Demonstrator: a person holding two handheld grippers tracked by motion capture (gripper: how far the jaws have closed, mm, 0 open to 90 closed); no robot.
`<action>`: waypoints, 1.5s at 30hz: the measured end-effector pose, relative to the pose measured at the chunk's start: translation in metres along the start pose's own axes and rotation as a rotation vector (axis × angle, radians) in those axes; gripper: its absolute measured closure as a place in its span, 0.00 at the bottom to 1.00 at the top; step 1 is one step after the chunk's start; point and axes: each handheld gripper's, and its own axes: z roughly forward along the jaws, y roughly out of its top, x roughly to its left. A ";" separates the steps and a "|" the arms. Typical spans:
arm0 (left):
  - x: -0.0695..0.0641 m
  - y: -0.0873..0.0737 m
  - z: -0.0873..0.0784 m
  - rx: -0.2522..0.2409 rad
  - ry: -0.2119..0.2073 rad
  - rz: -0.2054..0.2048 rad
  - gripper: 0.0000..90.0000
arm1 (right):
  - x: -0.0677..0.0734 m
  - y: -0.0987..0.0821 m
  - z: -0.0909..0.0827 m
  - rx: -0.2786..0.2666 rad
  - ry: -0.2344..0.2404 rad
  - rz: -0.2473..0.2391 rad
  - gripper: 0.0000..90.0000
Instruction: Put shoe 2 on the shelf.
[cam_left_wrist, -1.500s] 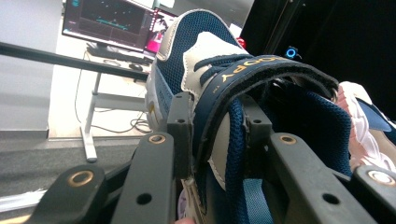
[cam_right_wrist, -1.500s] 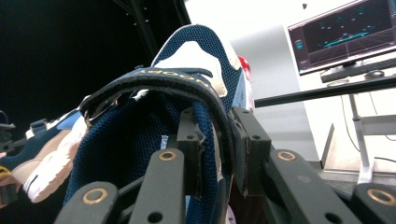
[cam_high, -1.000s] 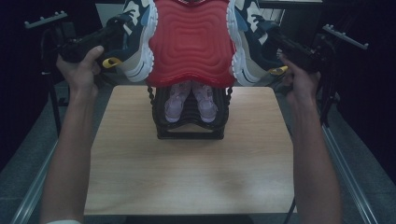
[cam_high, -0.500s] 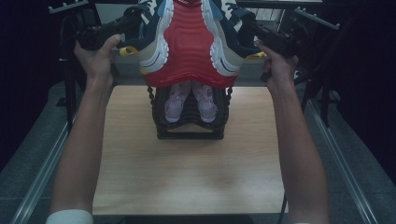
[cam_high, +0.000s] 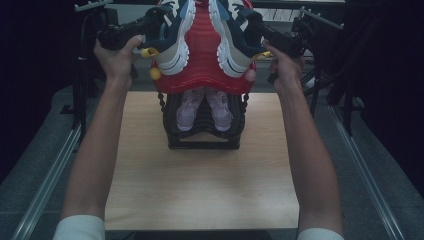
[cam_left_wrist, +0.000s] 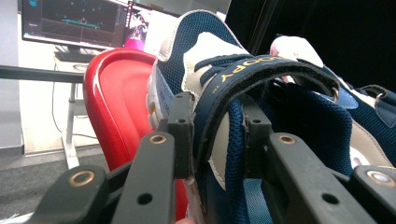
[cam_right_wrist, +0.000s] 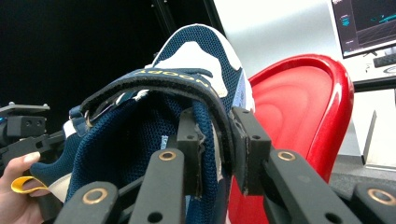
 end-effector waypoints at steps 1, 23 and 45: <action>0.000 -0.001 0.002 0.004 -0.001 -0.002 0.80 | 0.000 -0.001 0.003 0.003 -0.002 0.002 0.83; -0.005 -0.016 0.018 0.031 0.036 0.031 0.79 | 0.014 -0.014 0.025 0.033 -0.145 -0.125 0.83; -0.012 -0.022 0.027 0.011 0.060 0.045 0.75 | 0.025 -0.016 0.038 0.053 -0.180 -0.128 0.75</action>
